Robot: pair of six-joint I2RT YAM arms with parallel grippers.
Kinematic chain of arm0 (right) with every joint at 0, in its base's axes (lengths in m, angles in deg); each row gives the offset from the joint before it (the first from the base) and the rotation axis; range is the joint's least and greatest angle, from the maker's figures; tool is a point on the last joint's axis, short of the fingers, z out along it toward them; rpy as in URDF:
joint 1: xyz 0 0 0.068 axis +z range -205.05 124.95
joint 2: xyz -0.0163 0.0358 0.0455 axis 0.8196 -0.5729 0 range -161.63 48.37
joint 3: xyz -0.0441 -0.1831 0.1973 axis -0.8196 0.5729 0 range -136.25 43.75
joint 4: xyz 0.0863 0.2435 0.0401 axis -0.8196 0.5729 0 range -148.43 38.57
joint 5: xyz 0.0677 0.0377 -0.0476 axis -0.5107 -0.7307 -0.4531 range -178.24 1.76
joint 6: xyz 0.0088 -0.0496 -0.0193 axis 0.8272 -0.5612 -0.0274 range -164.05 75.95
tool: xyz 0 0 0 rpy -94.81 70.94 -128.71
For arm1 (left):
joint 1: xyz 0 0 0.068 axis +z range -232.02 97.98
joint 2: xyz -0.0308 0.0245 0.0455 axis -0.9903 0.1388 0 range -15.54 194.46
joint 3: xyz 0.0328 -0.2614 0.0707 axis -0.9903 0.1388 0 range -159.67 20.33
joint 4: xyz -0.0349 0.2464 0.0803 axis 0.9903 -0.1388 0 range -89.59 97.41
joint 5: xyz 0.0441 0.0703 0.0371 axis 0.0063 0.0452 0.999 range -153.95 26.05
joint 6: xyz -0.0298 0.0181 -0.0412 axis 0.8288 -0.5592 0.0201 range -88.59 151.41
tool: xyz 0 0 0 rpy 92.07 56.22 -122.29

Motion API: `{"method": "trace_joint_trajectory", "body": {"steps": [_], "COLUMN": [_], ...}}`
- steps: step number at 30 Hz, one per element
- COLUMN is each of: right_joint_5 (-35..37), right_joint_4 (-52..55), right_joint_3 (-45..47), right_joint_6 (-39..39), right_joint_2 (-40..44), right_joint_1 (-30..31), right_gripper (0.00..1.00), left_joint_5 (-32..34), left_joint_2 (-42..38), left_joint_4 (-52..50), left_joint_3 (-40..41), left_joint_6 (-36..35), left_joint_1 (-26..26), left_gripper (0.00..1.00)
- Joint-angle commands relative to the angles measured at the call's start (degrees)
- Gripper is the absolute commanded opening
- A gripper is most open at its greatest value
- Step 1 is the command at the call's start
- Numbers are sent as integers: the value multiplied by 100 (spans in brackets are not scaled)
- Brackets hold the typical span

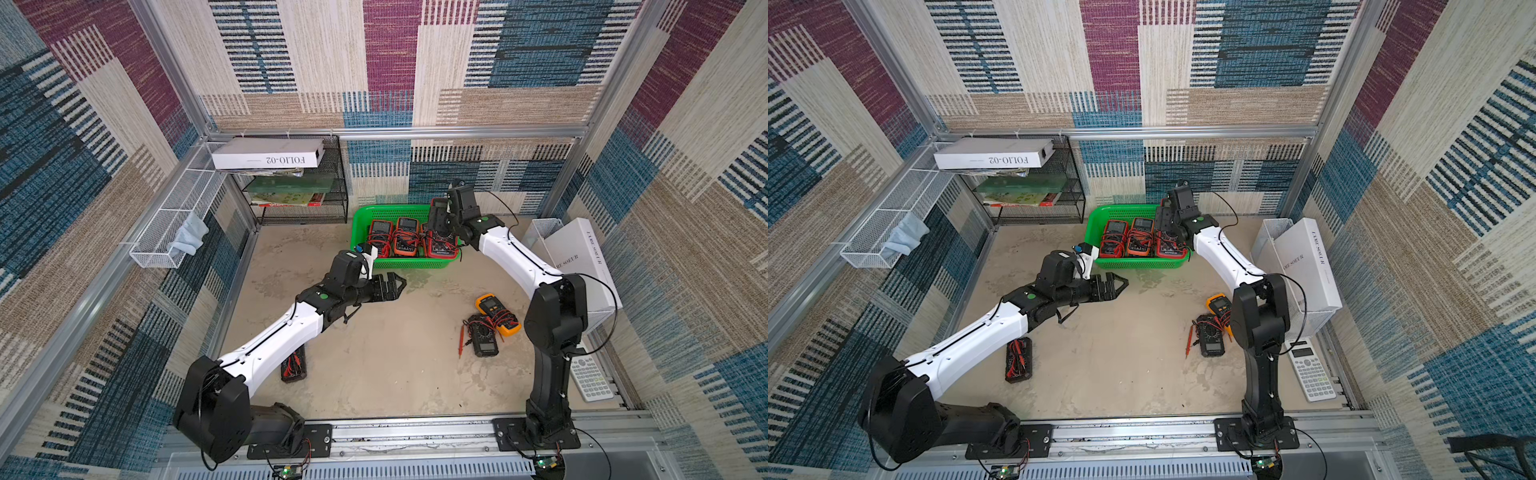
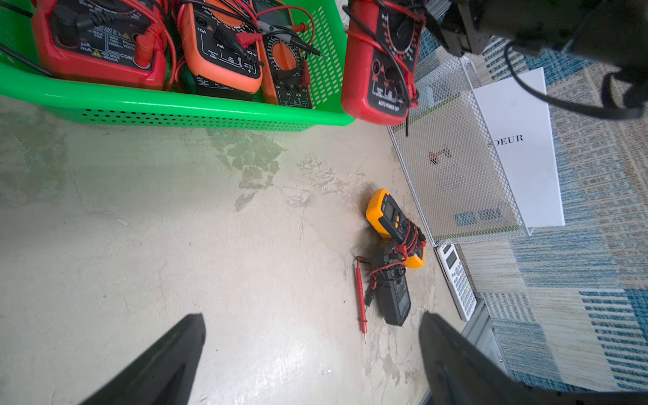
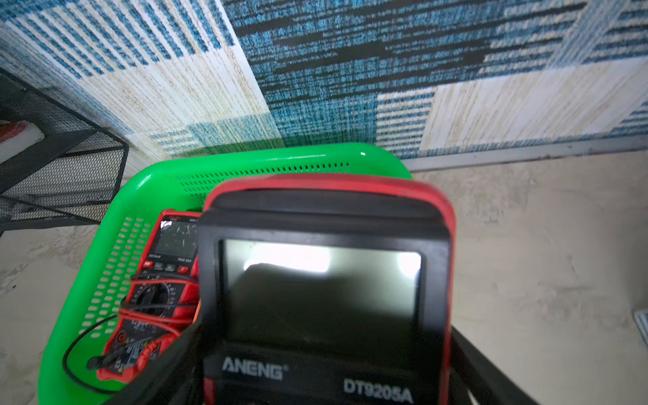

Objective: Put the multimeter into the basket
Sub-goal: Place the multimeter in the basket.

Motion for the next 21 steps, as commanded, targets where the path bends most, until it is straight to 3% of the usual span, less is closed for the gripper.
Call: {"method": "trace_joint_trajectory", "body": {"steps": [1,12,21], "right_joint_5": [-38,-106,-238], "right_joint_4": [-201,172,234], "right_joint_3": [-581,-1966,-1717], "right_joint_6": [-460,-525,-353], "right_joint_2": [-387,-1635,-1920], "right_joint_1": [-60,-206,-134], "right_gripper": [82,81,84], "left_joint_5": [-39,-35,-64], "left_joint_2": [27,76,105], "left_joint_4": [-67,-156,-92], "left_joint_3": [-58,-104,-58], "left_joint_6": [-87,-116,-71], "left_joint_1": [5,12,12], "left_gripper": [100,100,100]}}
